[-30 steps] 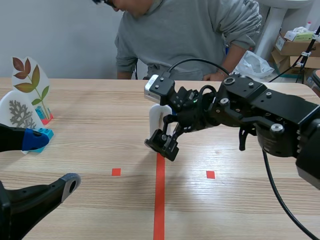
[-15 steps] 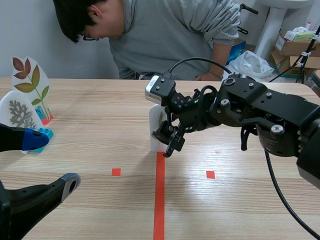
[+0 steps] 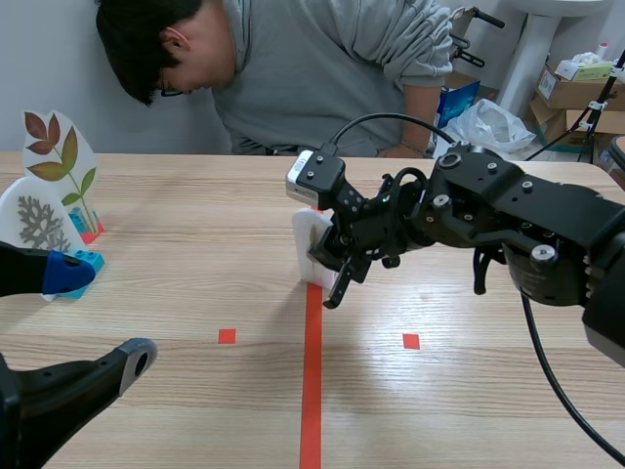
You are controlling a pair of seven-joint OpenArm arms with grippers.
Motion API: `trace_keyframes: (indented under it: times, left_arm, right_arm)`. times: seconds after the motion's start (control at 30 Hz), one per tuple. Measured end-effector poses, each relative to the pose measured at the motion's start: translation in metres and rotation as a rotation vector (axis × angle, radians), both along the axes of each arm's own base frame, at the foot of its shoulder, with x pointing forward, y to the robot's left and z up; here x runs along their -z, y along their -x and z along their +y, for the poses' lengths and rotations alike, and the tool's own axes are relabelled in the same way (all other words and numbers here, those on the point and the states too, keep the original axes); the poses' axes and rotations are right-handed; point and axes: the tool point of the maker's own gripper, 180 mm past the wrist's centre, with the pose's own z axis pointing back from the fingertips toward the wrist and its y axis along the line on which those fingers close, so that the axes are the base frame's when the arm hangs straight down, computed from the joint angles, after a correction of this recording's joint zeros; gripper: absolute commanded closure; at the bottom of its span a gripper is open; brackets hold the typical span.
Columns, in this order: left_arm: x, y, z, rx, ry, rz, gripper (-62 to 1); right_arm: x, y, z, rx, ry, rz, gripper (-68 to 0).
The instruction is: Do the leaf sorting experiment
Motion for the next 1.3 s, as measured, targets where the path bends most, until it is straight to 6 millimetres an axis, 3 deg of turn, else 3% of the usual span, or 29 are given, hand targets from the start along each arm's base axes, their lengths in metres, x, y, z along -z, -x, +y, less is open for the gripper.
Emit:
trace_keyframes:
  times: [0.37,0.5,0.57,0.73,0.93,1.07,1.17,1.3]
  left_arm:
    - [0.000,0.000,0.000,0.000,0.000,0.000,-56.8]
    - [0.000,0.000,0.000,0.000,0.000,0.000,-56.8]
    - [0.000,0.000,0.000,0.000,0.000,0.000,-56.8]
    - [0.000,0.000,0.000,0.000,0.000,-0.001,-56.8]
    - [-0.003,-0.004,0.000,0.000,0.000,-0.018,-56.8]
    - [-0.004,-0.004,0.000,0.000,0.000,-0.019,-56.8]
    - [-0.004,-0.005,0.000,0.000,0.000,-0.019,-56.8]
    - [-0.004,-0.005,0.000,0.000,0.000,-0.019,-56.8]
  right_arm:
    - [0.000,-0.004,-0.004,0.030,0.018,-0.009,-1.7]
    - [-0.021,-0.018,-0.019,0.171,-0.045,-0.023,-1.7]
    - [-0.035,-0.025,-0.040,0.237,-0.041,-0.059,-1.7]
    - [-0.062,-0.035,-0.119,0.442,-0.035,-0.083,-1.7]
    - [-0.048,-0.016,-0.213,0.683,-0.011,-0.002,-1.7]
    - [-0.049,-0.003,-0.263,0.833,-0.049,0.003,-1.7]
    - [-0.056,-0.001,-0.286,0.896,-0.083,-0.033,-1.7]
    - [-0.056,0.000,-0.290,0.909,-0.125,-0.050,-1.7]
